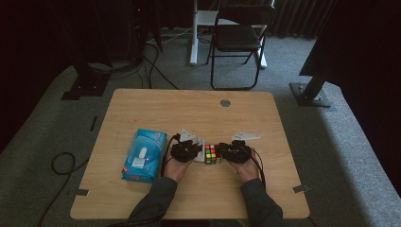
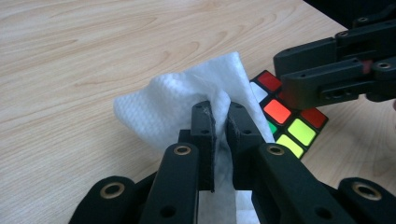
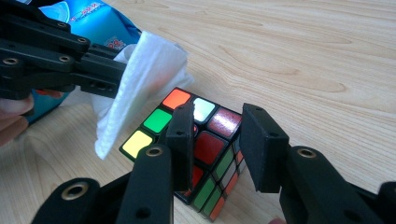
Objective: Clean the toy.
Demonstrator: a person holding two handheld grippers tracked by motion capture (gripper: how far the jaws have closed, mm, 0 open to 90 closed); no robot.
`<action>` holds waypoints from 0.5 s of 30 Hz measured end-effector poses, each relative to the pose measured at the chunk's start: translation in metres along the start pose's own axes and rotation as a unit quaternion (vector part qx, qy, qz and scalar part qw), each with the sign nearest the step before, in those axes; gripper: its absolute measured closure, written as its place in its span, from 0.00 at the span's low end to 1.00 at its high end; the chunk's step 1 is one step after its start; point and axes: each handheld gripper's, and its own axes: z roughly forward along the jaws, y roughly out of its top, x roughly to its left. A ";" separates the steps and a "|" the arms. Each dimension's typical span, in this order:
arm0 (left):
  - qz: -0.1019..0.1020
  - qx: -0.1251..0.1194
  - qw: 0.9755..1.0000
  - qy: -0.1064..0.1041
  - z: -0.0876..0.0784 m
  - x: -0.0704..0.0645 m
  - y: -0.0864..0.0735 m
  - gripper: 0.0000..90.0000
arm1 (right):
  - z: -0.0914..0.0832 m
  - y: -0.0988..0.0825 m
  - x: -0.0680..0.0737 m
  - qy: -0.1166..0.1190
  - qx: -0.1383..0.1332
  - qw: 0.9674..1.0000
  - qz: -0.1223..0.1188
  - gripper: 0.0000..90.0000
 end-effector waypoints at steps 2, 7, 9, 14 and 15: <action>0.000 0.005 1.000 -0.002 0.001 -0.001 0.000 0.93 | 0.000 0.000 0.000 0.000 0.000 1.000 0.000 0.73; -0.006 0.011 1.000 -0.009 0.008 -0.003 -0.006 0.93 | 0.000 0.000 -0.002 0.006 0.001 1.000 0.005 0.73; -0.009 0.014 1.000 -0.009 0.011 -0.003 -0.008 0.93 | 0.000 0.000 -0.002 0.005 0.001 1.000 0.005 0.73; -0.005 0.015 1.000 -0.009 0.011 -0.003 -0.008 0.93 | 0.000 0.000 -0.002 0.007 0.000 1.000 0.006 0.73; -0.007 0.014 1.000 -0.011 0.012 -0.002 -0.008 0.93 | 0.000 0.000 -0.002 0.006 -0.001 1.000 0.005 0.73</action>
